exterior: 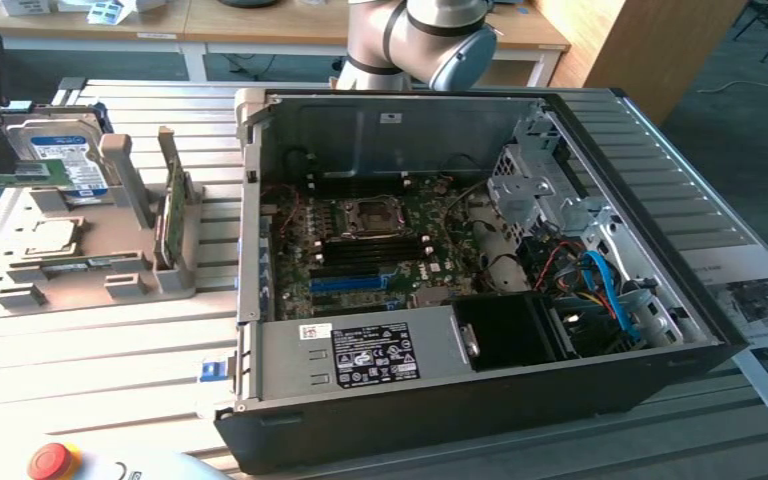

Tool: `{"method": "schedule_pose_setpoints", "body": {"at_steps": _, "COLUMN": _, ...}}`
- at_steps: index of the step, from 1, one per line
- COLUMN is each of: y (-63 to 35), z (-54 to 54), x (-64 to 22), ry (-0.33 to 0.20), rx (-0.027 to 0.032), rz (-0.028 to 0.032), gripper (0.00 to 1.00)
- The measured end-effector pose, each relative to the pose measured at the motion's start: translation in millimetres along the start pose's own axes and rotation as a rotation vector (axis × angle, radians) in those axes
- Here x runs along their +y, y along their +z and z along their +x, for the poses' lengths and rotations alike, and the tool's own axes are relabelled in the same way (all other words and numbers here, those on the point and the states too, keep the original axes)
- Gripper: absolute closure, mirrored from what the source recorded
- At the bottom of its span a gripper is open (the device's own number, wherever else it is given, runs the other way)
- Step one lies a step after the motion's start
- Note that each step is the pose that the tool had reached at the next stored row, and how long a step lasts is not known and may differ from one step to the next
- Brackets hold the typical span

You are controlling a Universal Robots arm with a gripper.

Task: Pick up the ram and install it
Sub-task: 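Pick up the ram and move it above insertion slot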

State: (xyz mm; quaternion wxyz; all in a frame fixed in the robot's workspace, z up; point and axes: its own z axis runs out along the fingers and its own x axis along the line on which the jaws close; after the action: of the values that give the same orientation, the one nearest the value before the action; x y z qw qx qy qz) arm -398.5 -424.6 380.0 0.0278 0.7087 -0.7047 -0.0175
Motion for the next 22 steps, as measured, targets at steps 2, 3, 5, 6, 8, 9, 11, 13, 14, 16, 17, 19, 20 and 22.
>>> {"method": "schedule_pose_setpoints", "body": {"at_steps": 2, "y": -0.2, "z": 0.2, "x": -1.6, "ry": 0.0, "rx": 0.0001, "rz": -0.0001, "gripper": 0.88}}
{"method": "schedule_pose_setpoints", "body": {"at_steps": 3, "y": -0.2, "z": 0.5, "x": -3.4, "ry": 0.0, "rx": -0.0001, "rz": 0.0001, "gripper": 0.88}}
{"method": "schedule_pose_setpoints", "body": {"at_steps": 5, "y": -0.4, "z": 1.1, "x": -8.0, "ry": 0.0, "rx": 0.0, "rz": 0.0001, "gripper": 0.88}}
{"method": "schedule_pose_setpoints", "body": {"at_steps": 6, "y": -0.6, "z": 1.4, "x": -10.7, "ry": 0.0, "rx": -0.0001, "rz": 0.0, "gripper": 0.88}}
{"method": "schedule_pose_setpoints", "body": {"at_steps": 8, "y": -1.0, "z": 2.2, "x": -16.7, "ry": 0.0, "rx": 0.0, "rz": -0.0001, "gripper": 0.88}}
{"method": "schedule_pose_setpoints", "body": {"at_steps": 9, "y": -1.2, "z": 2.5, "x": -19.8, "ry": 0.0, "rx": 0.0, "rz": -0.0002, "gripper": 0.88}}
{"method": "schedule_pose_setpoints", "body": {"at_steps": 11, "y": -1.5, "z": 3.0, "x": -26.4, "ry": 0.0, "rx": -0.0001, "rz": -0.0002, "gripper": 0.88}}
{"method": "schedule_pose_setpoints", "body": {"at_steps": 13, "y": -2.0, "z": 3.6, "x": -33.4, "ry": 0.0, "rx": -0.0001, "rz": -0.0006, "gripper": 0.88}}
{"method": "schedule_pose_setpoints", "body": {"at_steps": 14, "y": -2.3, "z": 3.9, "x": -36.9, "ry": 0.0, "rx": 0.0, "rz": -0.0007, "gripper": 0.88}}
{"method": "schedule_pose_setpoints", "body": {"at_steps": 16, "y": -2.7, "z": 4.4, "x": -44.5, "ry": 0.0, "rx": 0.0, "rz": -0.001, "gripper": 0.88}}
{"method": "schedule_pose_setpoints", "body": {"at_steps": 17, "y": -2.9, "z": 4.6, "x": -48.5, "ry": 0.0, "rx": -0.0001, "rz": -0.001, "gripper": 0.88}}
{"method": "schedule_pose_setpoints", "body": {"at_steps": 19, "y": -3.5, "z": 5.1, "x": -56.7, "ry": 0.0, "rx": -0.0001, "rz": -0.0015, "gripper": 0.88}}
{"method": "schedule_pose_setpoints", "body": {"at_steps": 20, "y": -3.8, "z": 5.4, "x": -60.8, "ry": 0.0, "rx": -0.0001, "rz": -0.0018, "gripper": 0.88}}
{"method": "schedule_pose_setpoints", "body": {"at_steps": 22, "y": -4.3, "z": 5.9, "x": -69.5, "ry": 0.0, "rx": -0.0001, "rz": -0.0022, "gripper": 0.88}}
